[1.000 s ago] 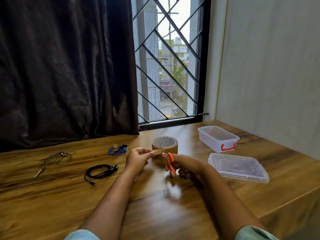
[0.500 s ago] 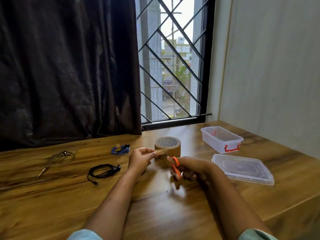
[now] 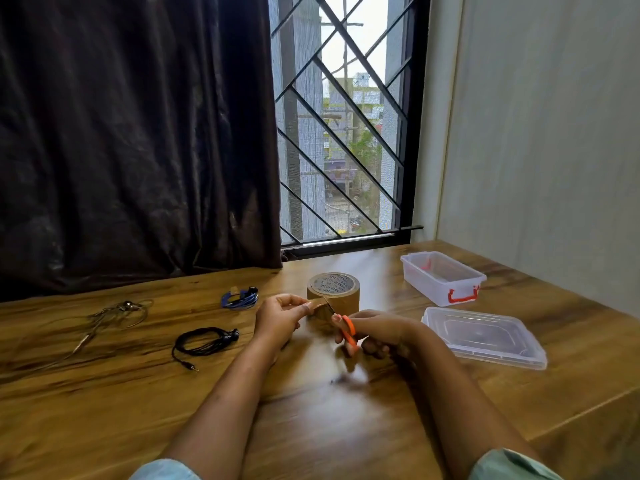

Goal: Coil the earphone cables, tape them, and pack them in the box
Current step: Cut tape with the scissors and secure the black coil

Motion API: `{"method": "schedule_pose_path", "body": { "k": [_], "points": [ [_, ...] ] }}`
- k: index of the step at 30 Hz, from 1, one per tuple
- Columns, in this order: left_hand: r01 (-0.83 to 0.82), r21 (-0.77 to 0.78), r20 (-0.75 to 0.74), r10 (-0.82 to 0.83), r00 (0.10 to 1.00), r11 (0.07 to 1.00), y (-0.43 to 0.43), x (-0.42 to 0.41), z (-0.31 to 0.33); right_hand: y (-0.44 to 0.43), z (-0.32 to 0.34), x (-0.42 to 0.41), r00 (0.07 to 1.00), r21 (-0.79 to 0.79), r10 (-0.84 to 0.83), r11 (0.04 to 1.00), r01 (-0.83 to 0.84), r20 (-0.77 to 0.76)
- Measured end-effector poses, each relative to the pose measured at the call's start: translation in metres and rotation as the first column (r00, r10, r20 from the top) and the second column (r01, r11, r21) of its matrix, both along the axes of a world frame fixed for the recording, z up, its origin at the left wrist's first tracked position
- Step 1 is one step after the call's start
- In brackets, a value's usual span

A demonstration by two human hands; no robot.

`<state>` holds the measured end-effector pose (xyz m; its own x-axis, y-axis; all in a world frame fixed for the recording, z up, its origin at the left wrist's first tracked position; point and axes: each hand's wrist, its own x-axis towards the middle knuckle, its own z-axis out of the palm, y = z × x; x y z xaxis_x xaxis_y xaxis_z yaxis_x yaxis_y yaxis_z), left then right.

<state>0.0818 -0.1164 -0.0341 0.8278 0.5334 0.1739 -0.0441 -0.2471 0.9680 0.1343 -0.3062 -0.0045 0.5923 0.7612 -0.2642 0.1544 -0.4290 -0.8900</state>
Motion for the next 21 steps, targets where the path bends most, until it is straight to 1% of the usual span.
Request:
{"method": "schedule_pose_path", "body": {
  "k": [11,15,19,21],
  "points": [
    [0.001,0.008,0.027,-0.002,1.000,1.000,-0.0008,0.0003,-0.0011,-0.0010,-0.0047,0.0025,0.997,0.016,0.027,0.999,-0.028,0.073],
    [-0.025,0.056,0.021,0.024,0.999,0.998,0.0006,0.0009,-0.0029,-0.0012,-0.0021,-0.0010,0.994,-0.006,0.020,1.000,-0.019,0.107],
    [-0.122,0.150,0.038,0.117,0.992,0.981,0.0001,-0.0012,-0.0040,0.0000,0.0029,-0.0054,0.994,-0.083,0.044,0.996,-0.035,0.103],
    [-0.187,0.157,0.062,0.179,0.982,0.970,0.0002,-0.0037,-0.0034,0.0016,0.0026,-0.0073,0.998,-0.076,0.021,0.997,-0.016,0.065]
  ]
}}
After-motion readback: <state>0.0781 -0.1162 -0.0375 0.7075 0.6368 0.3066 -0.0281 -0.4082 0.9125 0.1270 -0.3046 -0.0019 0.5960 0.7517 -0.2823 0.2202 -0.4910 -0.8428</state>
